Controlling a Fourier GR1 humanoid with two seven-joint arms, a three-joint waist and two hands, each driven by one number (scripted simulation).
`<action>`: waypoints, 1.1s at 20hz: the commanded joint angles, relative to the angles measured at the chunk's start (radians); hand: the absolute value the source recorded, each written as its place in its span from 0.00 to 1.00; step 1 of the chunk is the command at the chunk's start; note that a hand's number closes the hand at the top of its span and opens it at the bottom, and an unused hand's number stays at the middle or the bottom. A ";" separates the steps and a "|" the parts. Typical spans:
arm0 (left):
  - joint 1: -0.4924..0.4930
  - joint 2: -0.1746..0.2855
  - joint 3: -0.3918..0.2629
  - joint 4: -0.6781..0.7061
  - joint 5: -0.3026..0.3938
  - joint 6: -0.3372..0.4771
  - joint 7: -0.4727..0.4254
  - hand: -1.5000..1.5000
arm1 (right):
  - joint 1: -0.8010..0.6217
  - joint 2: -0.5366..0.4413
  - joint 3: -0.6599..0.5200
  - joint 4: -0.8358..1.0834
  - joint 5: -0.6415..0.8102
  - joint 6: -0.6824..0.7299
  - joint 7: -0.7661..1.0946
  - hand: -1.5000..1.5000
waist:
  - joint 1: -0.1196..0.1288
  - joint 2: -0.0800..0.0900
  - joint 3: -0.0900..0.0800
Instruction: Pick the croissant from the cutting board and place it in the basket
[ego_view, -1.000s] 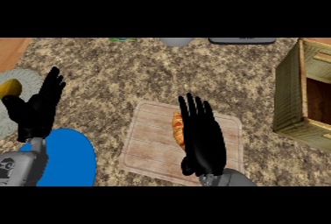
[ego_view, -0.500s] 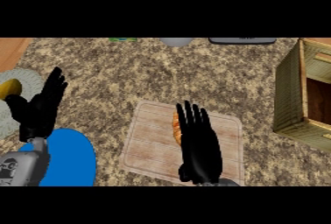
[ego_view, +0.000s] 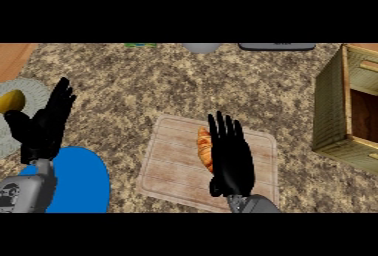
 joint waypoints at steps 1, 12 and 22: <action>-0.018 -0.010 0.016 -0.001 -0.001 -0.018 0.018 0.50 | -0.061 0.019 -0.080 0.058 0.012 0.044 -0.023 0.00 | 0.000 0.000 0.000; 0.009 -0.037 0.046 -0.004 -0.039 -0.034 -0.014 0.50 | -0.091 0.020 -0.076 0.223 -0.004 -0.065 -0.077 0.00 | 0.002 0.001 0.000; -0.006 -0.040 0.052 -0.059 -0.049 -0.036 0.063 0.50 | -0.054 0.007 -0.062 0.255 -0.034 -0.052 -0.079 0.00 | 0.001 0.000 0.000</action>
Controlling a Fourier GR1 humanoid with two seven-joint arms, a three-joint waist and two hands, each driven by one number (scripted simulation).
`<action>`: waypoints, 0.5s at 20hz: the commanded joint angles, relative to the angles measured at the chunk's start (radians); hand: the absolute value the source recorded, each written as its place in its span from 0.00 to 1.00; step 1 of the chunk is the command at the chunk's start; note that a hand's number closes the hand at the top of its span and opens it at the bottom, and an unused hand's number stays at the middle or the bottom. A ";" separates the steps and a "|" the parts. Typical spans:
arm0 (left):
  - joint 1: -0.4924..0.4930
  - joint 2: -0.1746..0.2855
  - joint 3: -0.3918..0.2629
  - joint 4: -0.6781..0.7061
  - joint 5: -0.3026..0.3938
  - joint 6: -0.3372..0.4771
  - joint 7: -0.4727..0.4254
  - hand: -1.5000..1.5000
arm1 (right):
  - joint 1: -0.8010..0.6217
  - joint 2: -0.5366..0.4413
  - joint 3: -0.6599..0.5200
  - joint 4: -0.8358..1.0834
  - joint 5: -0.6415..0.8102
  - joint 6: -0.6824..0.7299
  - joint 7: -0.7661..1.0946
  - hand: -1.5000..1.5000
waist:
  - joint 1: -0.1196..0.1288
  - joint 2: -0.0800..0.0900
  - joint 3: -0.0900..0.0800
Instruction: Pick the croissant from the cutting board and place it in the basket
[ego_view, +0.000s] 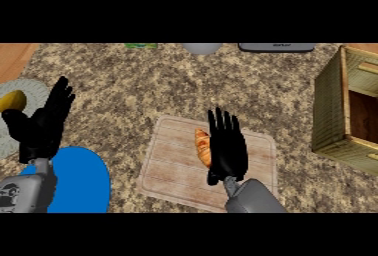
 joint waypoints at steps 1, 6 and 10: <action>-0.001 -0.012 0.004 0.049 -0.008 -0.006 -0.050 0.50 | 0.009 -0.024 -0.029 0.078 -0.030 0.034 -0.081 0.00 | -0.002 0.012 0.003; -0.003 -0.024 -0.006 0.000 -0.021 0.017 0.001 0.50 | 0.034 -0.037 0.044 0.120 0.013 0.064 -0.124 1.00 | 0.000 0.012 0.003; 0.010 -0.025 0.002 -0.022 -0.023 0.010 0.024 0.50 | 0.039 0.000 0.011 0.021 -0.032 0.118 -0.103 1.00 | -0.003 0.010 0.003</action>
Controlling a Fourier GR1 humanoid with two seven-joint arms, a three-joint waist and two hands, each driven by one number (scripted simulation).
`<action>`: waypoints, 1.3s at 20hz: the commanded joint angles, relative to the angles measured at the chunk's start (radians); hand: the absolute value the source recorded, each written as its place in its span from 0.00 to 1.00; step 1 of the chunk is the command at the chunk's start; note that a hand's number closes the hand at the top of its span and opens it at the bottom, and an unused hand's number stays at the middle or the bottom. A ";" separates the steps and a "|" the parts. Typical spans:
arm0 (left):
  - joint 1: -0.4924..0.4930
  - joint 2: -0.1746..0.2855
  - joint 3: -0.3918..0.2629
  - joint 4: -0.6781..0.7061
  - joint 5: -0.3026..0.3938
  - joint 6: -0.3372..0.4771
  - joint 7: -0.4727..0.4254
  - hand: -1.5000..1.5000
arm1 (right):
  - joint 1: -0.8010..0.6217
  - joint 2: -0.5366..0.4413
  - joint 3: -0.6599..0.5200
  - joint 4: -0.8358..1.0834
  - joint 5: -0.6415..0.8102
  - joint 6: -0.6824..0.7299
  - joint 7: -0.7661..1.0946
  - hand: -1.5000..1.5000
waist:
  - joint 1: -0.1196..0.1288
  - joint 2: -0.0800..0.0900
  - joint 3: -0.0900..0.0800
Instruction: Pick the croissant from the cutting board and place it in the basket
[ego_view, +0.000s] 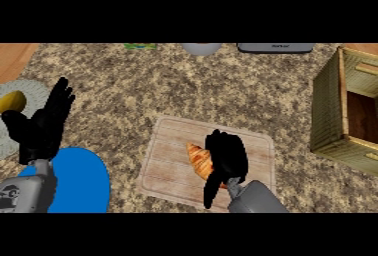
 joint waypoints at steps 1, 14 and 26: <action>0.024 -0.021 -0.020 -0.061 -0.029 0.025 0.030 0.50 | -0.053 0.016 0.007 0.093 -0.021 -0.009 0.002 1.00 | 0.007 0.019 0.008; 0.032 -0.016 -0.003 0.010 -0.024 0.002 -0.036 0.50 | 0.598 -0.201 0.080 -0.292 -0.368 -0.198 -0.492 1.00 | -0.019 0.018 0.009; 0.035 -0.010 0.019 0.017 -0.007 -0.012 -0.038 0.50 | 0.839 -0.229 0.068 -0.929 -0.622 -0.290 -0.609 1.00 | -0.018 0.015 0.007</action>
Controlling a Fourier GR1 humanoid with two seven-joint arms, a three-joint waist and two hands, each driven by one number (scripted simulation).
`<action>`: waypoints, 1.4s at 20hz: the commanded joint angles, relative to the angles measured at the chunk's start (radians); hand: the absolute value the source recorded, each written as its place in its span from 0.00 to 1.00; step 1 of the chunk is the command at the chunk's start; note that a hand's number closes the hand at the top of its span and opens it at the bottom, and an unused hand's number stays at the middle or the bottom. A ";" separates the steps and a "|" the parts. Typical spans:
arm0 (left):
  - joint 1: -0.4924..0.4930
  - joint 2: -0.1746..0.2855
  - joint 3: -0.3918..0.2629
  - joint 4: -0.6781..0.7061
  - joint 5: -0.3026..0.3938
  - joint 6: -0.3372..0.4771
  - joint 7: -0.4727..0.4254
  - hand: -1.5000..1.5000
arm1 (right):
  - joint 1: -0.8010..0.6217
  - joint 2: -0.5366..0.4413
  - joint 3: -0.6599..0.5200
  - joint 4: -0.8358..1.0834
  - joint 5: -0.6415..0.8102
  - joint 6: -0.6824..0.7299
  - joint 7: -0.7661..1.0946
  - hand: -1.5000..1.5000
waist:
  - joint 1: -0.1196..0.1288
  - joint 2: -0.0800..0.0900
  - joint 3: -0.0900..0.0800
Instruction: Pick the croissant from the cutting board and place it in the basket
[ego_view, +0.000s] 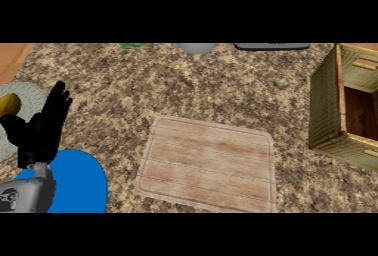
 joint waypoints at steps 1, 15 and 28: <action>-0.055 0.036 0.025 0.003 0.019 -0.019 0.050 0.50 | 0.122 -0.042 0.023 -0.261 -0.032 -0.018 0.029 1.00 | -0.004 0.000 0.000; 0.012 -0.014 -0.016 -0.018 -0.011 -0.008 0.005 0.50 | -0.184 0.005 -0.264 -0.585 -0.099 0.044 0.611 1.00 | 0.019 0.004 -0.003; -0.084 -0.006 0.005 0.055 -0.008 -0.010 0.026 0.50 | -0.983 -0.142 -0.721 -0.182 -0.246 0.236 1.010 1.00 | 0.019 0.006 -0.001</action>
